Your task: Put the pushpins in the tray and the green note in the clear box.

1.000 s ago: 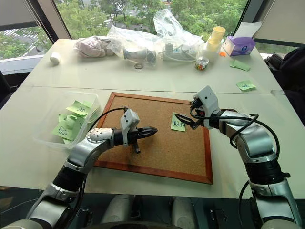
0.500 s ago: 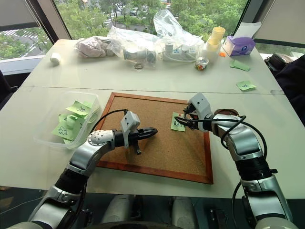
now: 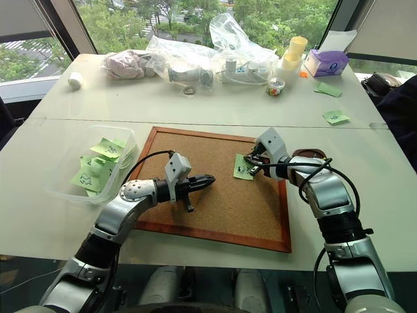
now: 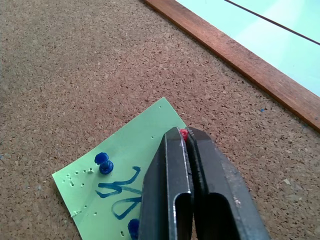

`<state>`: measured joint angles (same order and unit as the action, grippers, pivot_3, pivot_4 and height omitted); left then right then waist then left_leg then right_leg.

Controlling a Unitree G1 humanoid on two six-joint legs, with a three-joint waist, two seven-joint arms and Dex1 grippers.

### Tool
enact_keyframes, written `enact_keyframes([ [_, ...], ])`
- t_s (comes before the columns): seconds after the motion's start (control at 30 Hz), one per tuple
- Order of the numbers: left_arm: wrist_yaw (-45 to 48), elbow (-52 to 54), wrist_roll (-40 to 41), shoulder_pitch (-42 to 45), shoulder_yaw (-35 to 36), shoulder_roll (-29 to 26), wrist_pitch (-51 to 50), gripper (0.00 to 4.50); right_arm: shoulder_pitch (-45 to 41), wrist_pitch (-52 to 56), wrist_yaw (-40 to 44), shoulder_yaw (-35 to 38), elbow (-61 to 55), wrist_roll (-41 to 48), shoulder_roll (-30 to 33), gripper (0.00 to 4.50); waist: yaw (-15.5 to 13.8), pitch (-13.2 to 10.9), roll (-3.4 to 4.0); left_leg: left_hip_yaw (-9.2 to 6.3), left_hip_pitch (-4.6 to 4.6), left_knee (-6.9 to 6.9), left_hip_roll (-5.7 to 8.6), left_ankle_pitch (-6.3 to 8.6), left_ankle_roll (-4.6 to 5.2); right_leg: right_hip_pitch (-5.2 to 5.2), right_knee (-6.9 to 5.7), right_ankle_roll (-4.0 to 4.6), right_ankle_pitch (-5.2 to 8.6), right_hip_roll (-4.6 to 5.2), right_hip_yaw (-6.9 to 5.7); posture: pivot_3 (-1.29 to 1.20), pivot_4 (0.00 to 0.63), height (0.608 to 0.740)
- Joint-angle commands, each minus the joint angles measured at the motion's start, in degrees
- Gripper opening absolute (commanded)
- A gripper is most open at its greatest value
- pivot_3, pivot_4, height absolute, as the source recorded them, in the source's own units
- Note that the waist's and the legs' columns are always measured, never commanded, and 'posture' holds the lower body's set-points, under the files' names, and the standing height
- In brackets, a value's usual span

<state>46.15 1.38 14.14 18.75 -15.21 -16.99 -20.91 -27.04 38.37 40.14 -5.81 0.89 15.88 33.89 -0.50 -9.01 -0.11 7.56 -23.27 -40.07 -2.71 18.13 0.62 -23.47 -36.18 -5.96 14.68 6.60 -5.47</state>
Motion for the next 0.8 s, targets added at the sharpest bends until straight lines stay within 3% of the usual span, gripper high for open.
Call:
enact_keyframes([
  [0.03,0.9,-0.7,-0.5,-1.5,-1.4,-0.7,-1.6,0.00,-1.0,-0.4,-0.1,1.6,-3.0,0.2,-0.1,0.03,0.1,0.0,0.00,0.00,0.00,0.00,0.00,0.00,0.00,0.00,0.00,0.00,0.00,0.00,0.00,0.00,0.150,0.740],
  [0.37,1.0,-1.7,-0.4,-1.8,-2.1,-0.6,-4.1,0.00,0.0,5.5,-2.7,10.1,-11.5,3.9,2.6,0.03,0.1,0.1,0.08,-0.04,0.02,0.01,-0.01,0.00,0.00,0.02,0.00,0.00,0.00,0.00,0.00,0.00,0.150,0.740],
  [0.8,1.3,-1.2,-0.6,-2.2,-2.4,0.0,-3.8,0.00,8.8,4.8,-5.4,23.3,-5.5,3.4,8.6,0.03,-0.1,0.3,0.33,-0.03,0.07,0.04,0.01,0.02,0.04,0.05,0.03,0.00,0.00,0.03,0.01,0.00,0.150,0.740],
])
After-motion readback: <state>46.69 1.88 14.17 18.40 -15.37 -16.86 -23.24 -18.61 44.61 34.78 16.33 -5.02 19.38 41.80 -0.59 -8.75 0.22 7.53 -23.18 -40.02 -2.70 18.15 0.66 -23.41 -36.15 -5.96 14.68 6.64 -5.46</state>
